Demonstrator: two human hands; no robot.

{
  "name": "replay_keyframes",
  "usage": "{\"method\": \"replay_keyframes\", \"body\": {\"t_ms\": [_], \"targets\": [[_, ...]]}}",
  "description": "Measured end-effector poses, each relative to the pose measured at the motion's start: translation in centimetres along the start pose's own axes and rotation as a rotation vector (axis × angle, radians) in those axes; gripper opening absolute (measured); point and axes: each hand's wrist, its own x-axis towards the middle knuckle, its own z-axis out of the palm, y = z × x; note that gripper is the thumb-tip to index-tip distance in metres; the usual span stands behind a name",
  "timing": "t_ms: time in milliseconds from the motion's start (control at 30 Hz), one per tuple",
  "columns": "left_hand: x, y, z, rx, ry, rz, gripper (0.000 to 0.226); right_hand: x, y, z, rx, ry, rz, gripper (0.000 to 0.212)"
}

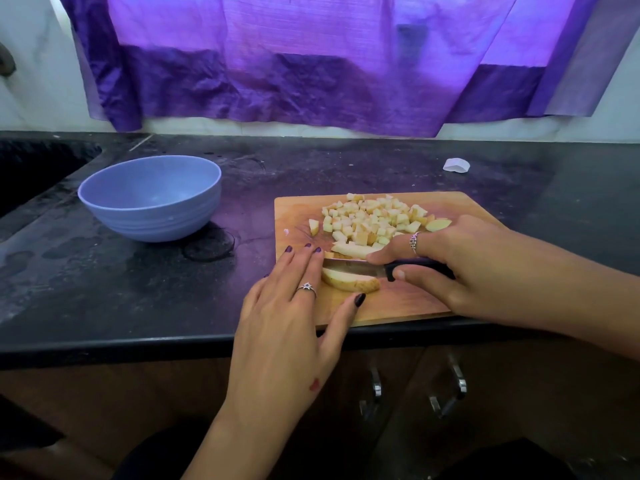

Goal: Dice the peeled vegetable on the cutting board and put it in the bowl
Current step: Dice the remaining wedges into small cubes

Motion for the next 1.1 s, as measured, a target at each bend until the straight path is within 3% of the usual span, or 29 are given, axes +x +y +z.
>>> {"method": "replay_keyframes", "body": {"t_ms": [367,1100], "targets": [[0.7,0.0,-0.6,-0.026,0.017,0.032,0.061,0.7,0.2,-0.4,-0.059,-0.011,-0.089,0.030],[0.6,-0.2,0.0,-0.052,0.045,0.067,0.050,-0.8,1.5,4.2,0.048,0.065,-0.130,0.033]]}}
